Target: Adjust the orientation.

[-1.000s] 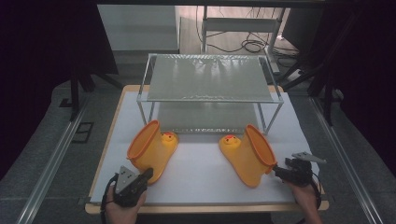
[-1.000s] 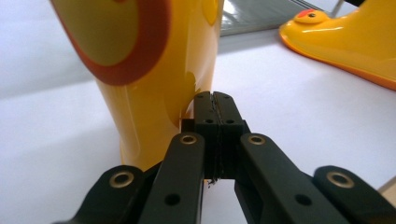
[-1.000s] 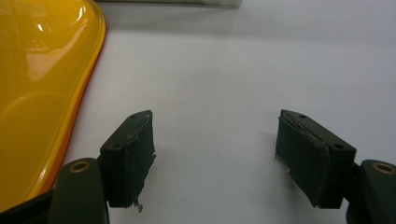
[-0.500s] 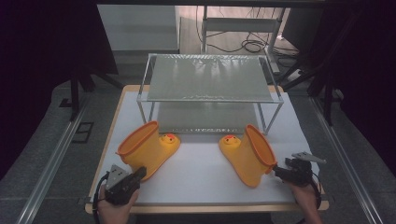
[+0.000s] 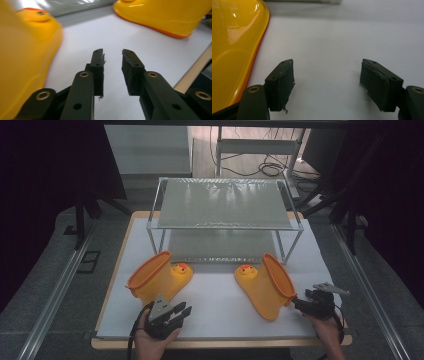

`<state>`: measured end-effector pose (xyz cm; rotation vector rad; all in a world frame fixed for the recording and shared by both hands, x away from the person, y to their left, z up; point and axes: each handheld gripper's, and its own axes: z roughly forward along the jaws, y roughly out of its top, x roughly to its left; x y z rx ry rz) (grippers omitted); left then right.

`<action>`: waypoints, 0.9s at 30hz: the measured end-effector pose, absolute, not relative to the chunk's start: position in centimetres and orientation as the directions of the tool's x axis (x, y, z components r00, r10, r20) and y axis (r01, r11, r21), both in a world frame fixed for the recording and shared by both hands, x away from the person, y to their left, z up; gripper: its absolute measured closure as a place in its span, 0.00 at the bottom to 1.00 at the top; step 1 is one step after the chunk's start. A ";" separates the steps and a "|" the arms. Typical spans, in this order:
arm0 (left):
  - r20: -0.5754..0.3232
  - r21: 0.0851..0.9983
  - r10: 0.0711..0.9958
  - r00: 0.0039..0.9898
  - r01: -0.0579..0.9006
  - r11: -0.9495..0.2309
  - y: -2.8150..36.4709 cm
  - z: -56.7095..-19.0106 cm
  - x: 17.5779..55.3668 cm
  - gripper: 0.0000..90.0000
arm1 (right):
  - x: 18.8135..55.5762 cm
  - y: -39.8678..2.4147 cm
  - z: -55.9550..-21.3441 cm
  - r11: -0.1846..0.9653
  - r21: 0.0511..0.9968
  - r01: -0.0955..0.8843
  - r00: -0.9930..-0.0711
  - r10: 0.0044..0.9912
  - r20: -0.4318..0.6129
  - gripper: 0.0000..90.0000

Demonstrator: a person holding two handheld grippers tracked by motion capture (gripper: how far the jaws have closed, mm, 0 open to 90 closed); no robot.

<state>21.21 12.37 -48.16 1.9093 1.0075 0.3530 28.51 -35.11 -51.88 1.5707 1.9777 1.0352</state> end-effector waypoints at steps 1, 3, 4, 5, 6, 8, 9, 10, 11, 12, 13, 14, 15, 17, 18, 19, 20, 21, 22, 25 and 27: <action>-0.156 0.828 0.761 0.630 0.504 -0.248 12.0 -48.1 21.4 0.77 | 28.5 -35.1 -51.9 0.090 0.757 0.647 -0.282 0.951 0.128 0.30; -0.160 0.823 0.754 0.637 0.508 -0.255 11.7 -48.0 21.7 0.75 | 28.5 -35.1 -51.9 0.088 0.757 0.647 -0.282 0.951 0.130 0.30; -0.164 0.820 0.749 0.642 0.510 -0.258 11.5 -48.0 21.9 0.75 | 28.5 -35.1 -51.9 0.087 0.757 0.648 -0.281 0.950 0.132 0.30; -0.175 0.813 0.737 0.652 0.518 -0.265 11.0 -48.1 22.3 0.73 | 28.5 -35.1 -51.9 0.088 0.757 0.648 -0.284 0.950 0.132 0.30; -0.186 0.808 0.731 0.657 0.526 -0.267 10.7 -48.1 22.5 0.73 | 28.5 -35.1 -51.9 0.089 0.757 0.648 -0.284 0.950 0.132 0.30; -0.199 0.803 0.718 0.667 0.531 -0.271 10.3 -48.2 22.9 0.72 | 28.5 -35.1 -51.9 0.088 0.757 0.647 -0.284 0.950 0.132 0.30; -0.202 0.799 0.715 0.669 0.535 -0.275 10.1 -48.3 23.0 0.71 | 28.5 -35.1 -51.9 0.088 0.758 0.647 -0.285 0.949 0.133 0.30; -0.203 0.798 0.714 0.670 0.536 -0.277 9.9 -48.3 23.2 0.71 | 28.5 -35.1 -51.9 0.086 0.758 0.646 -0.285 0.949 0.135 0.30; -0.203 0.798 0.714 0.670 0.536 -0.277 9.9 -48.3 23.2 0.71 | 28.5 -35.1 -51.9 0.086 0.758 0.646 -0.285 0.949 0.135 0.30; -0.208 0.792 0.709 0.673 0.542 -0.282 9.6 -48.4 23.5 0.71 | 28.5 -35.2 -51.9 0.085 0.758 0.646 -0.286 0.948 0.138 0.29; -0.208 0.792 0.709 0.673 0.542 -0.282 9.6 -48.4 23.5 0.71 | 28.5 -35.2 -51.9 0.085 0.758 0.646 -0.286 0.948 0.138 0.29; -0.211 0.782 0.703 0.679 0.549 -0.296 9.5 -48.4 23.8 0.70 | 28.5 -35.2 -51.9 0.084 0.759 0.646 -0.287 0.948 0.139 0.29; -0.215 0.774 0.697 0.684 0.555 -0.306 9.4 -48.3 23.9 0.69 | 28.5 -35.2 -51.9 0.084 0.759 0.646 -0.287 0.948 0.139 0.29; -0.218 0.769 0.696 0.685 0.559 -0.309 9.4 -48.3 24.1 0.68 | 28.5 -35.2 -51.9 0.084 0.759 0.645 -0.288 0.947 0.140 0.29; -0.224 0.762 0.694 0.685 0.567 -0.314 9.5 -48.3 24.3 0.68 | 28.5 -35.2 -51.9 0.084 0.759 0.645 -0.288 0.947 0.140 0.30; -0.223 0.761 0.693 0.685 0.567 -0.315 9.5 -48.2 24.4 0.68 | 28.5 -35.2 -51.9 0.085 0.759 0.645 -0.288 0.948 0.139 0.30; -0.222 0.760 0.694 0.684 0.568 -0.317 9.5 -48.3 24.5 0.68 | 28.5 -35.2 -51.9 0.086 0.759 0.645 -0.288 0.948 0.137 0.29; -0.222 0.757 0.695 0.684 0.570 -0.319 9.5 -48.3 24.5 0.68 | 28.5 -35.2 -51.9 0.089 0.758 0.646 -0.288 0.948 0.134 0.29; -0.222 0.757 0.694 0.685 0.570 -0.320 9.5 -48.3 24.6 0.68 | 28.5 -35.2 -51.9 0.090 0.758 0.647 -0.288 0.948 0.134 0.29; -0.226 0.752 0.693 0.684 0.575 -0.322 9.5 -48.3 24.7 0.67 | 28.5 -35.2 -51.9 0.087 0.759 0.646 -0.287 0.948 0.136 0.30; -0.230 0.749 0.689 0.687 0.577 -0.325 9.5 -48.3 24.9 0.65 | 28.5 -35.2 -51.9 0.085 0.759 0.646 -0.287 0.948 0.138 0.30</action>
